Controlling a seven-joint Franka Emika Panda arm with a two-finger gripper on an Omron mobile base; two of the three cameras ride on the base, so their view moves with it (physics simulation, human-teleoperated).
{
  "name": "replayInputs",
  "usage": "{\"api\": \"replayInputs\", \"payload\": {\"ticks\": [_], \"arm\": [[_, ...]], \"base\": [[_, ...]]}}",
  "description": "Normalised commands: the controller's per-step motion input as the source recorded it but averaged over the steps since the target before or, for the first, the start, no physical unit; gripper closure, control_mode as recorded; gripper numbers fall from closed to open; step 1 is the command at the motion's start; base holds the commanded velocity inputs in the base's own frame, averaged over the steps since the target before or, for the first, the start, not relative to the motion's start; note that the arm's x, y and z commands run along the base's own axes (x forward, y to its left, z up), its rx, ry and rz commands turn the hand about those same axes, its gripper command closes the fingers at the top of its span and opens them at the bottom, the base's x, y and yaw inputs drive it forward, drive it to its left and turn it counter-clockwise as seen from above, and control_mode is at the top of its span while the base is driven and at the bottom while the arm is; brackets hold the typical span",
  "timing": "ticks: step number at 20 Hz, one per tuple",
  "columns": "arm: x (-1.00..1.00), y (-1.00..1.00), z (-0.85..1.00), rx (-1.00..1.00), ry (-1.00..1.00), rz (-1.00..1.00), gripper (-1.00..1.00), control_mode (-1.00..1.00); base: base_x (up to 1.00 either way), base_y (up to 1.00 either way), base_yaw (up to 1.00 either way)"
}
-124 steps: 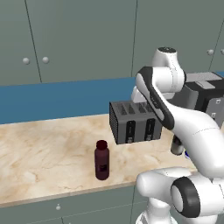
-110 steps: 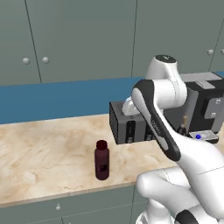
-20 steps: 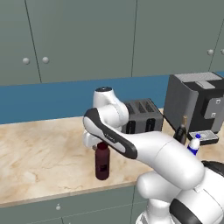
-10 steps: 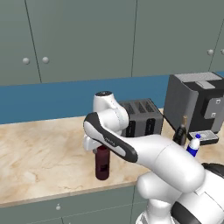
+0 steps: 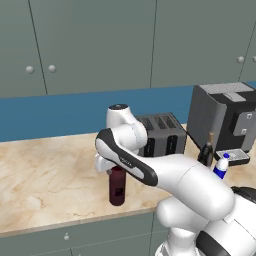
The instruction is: Place the drinks on the dining counter in a tight cluster.
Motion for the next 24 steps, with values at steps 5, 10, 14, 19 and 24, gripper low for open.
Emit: {"api": "replayInputs", "payload": {"ticks": [5,10,14,19,24], "arm": [[-0.01,-0.01,0.00,0.00,0.00,0.00,1.00,-1.00],[-0.44,-0.33,0.25,0.03,-0.11,0.00,1.00,-1.00],[-0.72,-0.67,0.74,0.08,-0.14,-0.02,1.00,-1.00],[-0.55,-0.68,0.76,0.10,-0.03,-0.03,1.00,-1.00],[-0.32,-0.75,0.63,0.09,0.00,-0.10,1.00,-1.00]], "base": [[0.00,0.00,0.00],[0.00,0.00,0.00],[0.00,0.00,0.00],[0.00,0.00,0.00],[0.00,0.00,0.00]]}}
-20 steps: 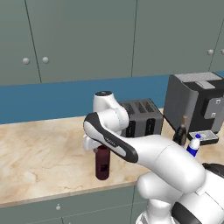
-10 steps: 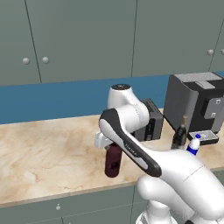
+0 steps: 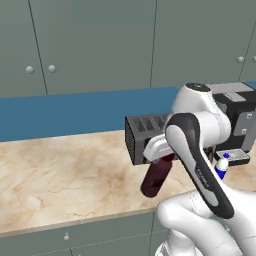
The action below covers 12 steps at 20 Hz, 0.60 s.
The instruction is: Place the drinks on the dining counter in a tight cluster.
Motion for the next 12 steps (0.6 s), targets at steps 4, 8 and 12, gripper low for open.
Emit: {"api": "replayInputs", "payload": {"ticks": [4,8,12], "arm": [[-0.21,-0.64,0.59,0.03,0.02,-0.18,1.00,-1.00],[-0.25,-0.56,0.39,0.00,0.03,-0.21,1.00,-1.00],[-0.30,-0.37,0.14,0.00,-0.01,-0.23,1.00,-1.00]], "base": [[0.00,0.00,0.00],[0.00,0.00,0.00],[0.00,0.00,0.00]]}}
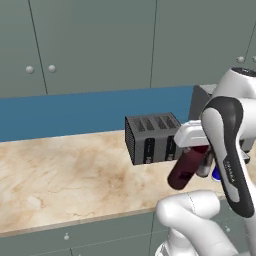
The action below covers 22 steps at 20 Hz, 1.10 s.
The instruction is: Place the drinks on the dining counter in a tight cluster.
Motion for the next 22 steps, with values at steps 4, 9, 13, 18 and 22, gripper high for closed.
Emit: {"api": "replayInputs", "payload": {"ticks": [4,9,13,18,22], "arm": [[-0.15,-0.18,0.01,0.00,-0.07,-0.15,1.00,-1.00],[0.00,0.00,0.00,0.00,0.00,0.00,1.00,-1.00],[-0.04,0.00,0.00,0.00,0.00,0.00,1.00,-1.00],[0.00,0.00,0.00,0.00,0.00,0.00,1.00,1.00],[0.00,0.00,0.00,0.00,0.00,0.00,1.00,1.00]], "base": [[0.00,0.00,0.00],[0.00,0.00,0.00],[0.00,0.00,0.00],[-0.94,-0.05,-0.10],[-0.96,0.00,-0.36]]}}
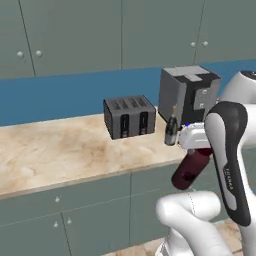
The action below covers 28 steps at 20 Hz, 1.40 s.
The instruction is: Place the drinks on the dining counter in a tight cluster.
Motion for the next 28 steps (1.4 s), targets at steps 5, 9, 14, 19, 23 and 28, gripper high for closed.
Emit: {"api": "replayInputs", "payload": {"ticks": [5,9,14,19,23,28], "arm": [[0.00,0.00,0.00,0.00,0.00,0.00,1.00,1.00],[0.00,0.00,0.00,0.00,0.00,0.00,1.00,1.00],[0.00,0.00,0.00,0.00,0.00,0.00,1.00,1.00],[0.00,0.00,0.00,0.00,0.00,0.00,1.00,1.00],[0.00,0.00,0.00,0.00,0.00,0.00,1.00,1.00],[0.00,0.00,0.00,0.00,0.00,0.00,1.00,1.00]], "base": [[-0.39,0.12,-0.62],[-0.01,0.00,-0.98],[0.01,0.01,-1.00],[0.03,0.05,-1.00],[0.01,0.02,-1.00],[0.00,0.00,-1.00]]}}
